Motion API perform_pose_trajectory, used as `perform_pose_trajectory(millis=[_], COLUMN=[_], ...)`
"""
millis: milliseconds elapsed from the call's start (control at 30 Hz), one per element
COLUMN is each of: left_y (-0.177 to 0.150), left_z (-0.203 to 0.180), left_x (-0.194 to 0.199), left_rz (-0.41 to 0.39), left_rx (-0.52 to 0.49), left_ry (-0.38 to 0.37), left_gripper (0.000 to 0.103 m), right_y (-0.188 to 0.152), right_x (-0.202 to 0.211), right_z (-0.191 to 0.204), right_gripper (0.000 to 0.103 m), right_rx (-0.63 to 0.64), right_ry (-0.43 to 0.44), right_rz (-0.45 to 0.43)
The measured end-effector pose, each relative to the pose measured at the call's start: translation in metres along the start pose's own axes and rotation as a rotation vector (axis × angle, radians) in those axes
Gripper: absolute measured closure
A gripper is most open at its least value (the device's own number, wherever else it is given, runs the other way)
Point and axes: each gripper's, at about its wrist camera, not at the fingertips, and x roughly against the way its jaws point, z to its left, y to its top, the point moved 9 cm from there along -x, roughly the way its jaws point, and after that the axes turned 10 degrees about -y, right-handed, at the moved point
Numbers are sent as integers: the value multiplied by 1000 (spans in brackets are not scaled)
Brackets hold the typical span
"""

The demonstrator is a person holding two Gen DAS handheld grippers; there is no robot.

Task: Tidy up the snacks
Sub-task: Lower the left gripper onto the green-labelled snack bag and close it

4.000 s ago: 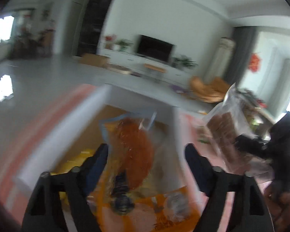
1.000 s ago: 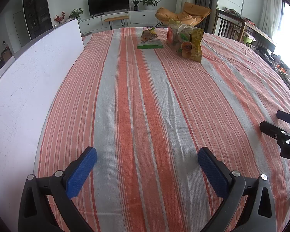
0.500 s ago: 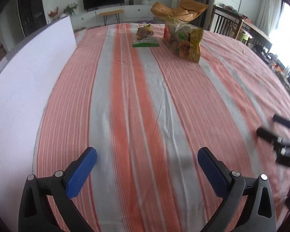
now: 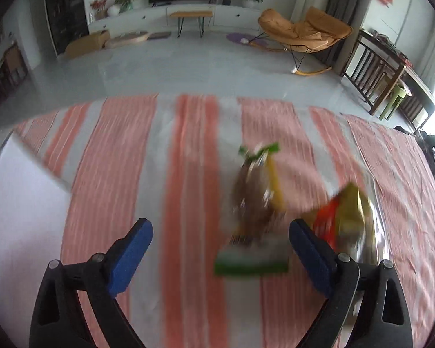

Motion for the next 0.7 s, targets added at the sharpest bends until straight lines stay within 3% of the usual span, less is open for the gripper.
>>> perform_pose_trajectory(millis=[67, 133, 200, 233, 333, 500, 567, 700], left_y=[10, 17, 18, 17, 4, -64, -103, -181], left_z=[-5, -10, -8, -5, -6, 7, 14, 20], left_x=[-21, -29, -33, -30, -15, 30, 57, 109], left_rz=[7, -16, -32, -55, -86, -64, -63, -50], left_rx=[-5, 38, 68, 51, -44, -81, -57, -104], left_ry=[7, -62, -79, -47, -30, -39, -65, -71], left_gripper=[7, 9, 35, 51, 58, 58, 58, 58], right_y=[0, 0, 0, 0, 0, 0, 0, 1], right_x=[0, 0, 0, 0, 0, 0, -1, -1], right_z=[0, -1, 0, -1, -1, -2, -2, -2], right_gripper=[5, 5, 5, 5, 5, 5, 5, 5], right_rx=[0, 0, 0, 0, 0, 0, 0, 0], right_ry=[0, 0, 0, 0, 0, 0, 0, 0], right_rz=[0, 0, 0, 0, 0, 0, 0, 0])
